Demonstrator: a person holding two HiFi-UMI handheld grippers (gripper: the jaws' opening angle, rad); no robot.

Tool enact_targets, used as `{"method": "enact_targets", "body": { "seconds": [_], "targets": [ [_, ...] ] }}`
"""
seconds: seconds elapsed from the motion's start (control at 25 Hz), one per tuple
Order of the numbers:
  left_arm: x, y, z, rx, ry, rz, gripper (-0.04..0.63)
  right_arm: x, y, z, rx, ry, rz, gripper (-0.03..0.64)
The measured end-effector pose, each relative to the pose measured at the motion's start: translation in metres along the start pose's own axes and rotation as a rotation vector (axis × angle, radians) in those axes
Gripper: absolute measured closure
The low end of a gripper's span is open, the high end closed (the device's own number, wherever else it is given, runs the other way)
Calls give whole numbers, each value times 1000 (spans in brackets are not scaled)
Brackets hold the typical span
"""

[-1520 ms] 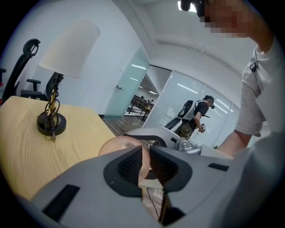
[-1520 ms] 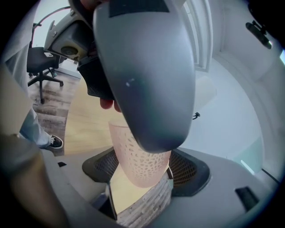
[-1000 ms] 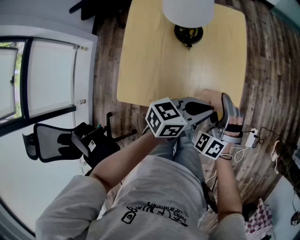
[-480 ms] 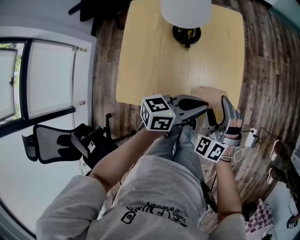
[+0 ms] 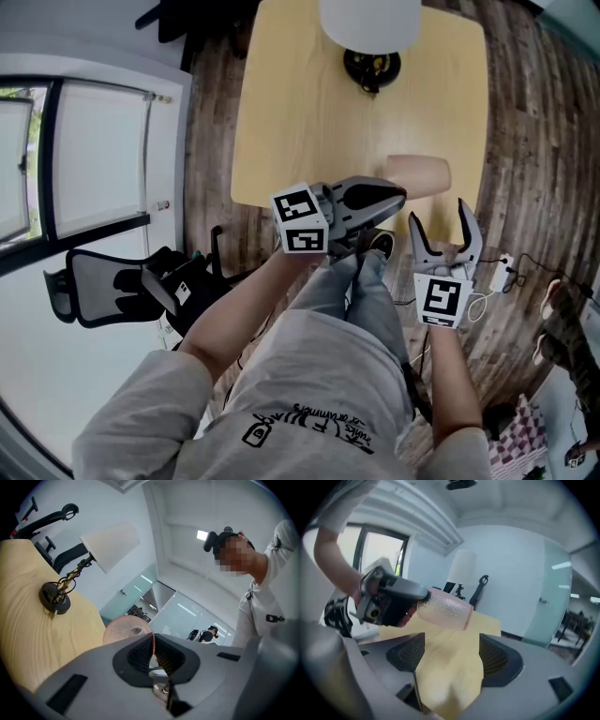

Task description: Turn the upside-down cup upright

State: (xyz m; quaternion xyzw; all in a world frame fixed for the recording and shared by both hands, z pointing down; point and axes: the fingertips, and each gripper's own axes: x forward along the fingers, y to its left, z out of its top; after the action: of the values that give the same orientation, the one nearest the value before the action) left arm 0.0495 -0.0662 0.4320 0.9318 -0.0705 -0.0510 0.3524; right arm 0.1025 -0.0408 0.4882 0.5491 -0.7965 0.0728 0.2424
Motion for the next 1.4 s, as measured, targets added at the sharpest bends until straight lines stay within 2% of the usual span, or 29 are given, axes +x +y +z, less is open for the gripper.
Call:
{"method": "enact_targets", "body": {
  "seconds": [0.2,0.32,0.68,0.76,0.88,1.16,1.4],
  "targets": [
    [-3,4,5,-4,-55,-42,580,-3,0,6,557,-176,165,259],
    [-6,4,7,-17,-75,-63,580,-6,0,17,843,-289,243,259],
    [1,-6,-1,-26,-54,-105,580,-3,-16,22,1520,-537,351,258],
    [4,-9,-4,-27,-47,-113,580,-1,-19,19,1596,-565,352,258],
    [7,-14,-8,-27,-29,-126,580,0,-23,16,1656,-595,343,256],
    [8,-27,-21,-26,21,-154,580,-1,-36,11,1721,-652,284,255],
    [13,-31,-33,-28,51,-161,580,3,-41,6,1760,-667,270,255]
  ]
}}
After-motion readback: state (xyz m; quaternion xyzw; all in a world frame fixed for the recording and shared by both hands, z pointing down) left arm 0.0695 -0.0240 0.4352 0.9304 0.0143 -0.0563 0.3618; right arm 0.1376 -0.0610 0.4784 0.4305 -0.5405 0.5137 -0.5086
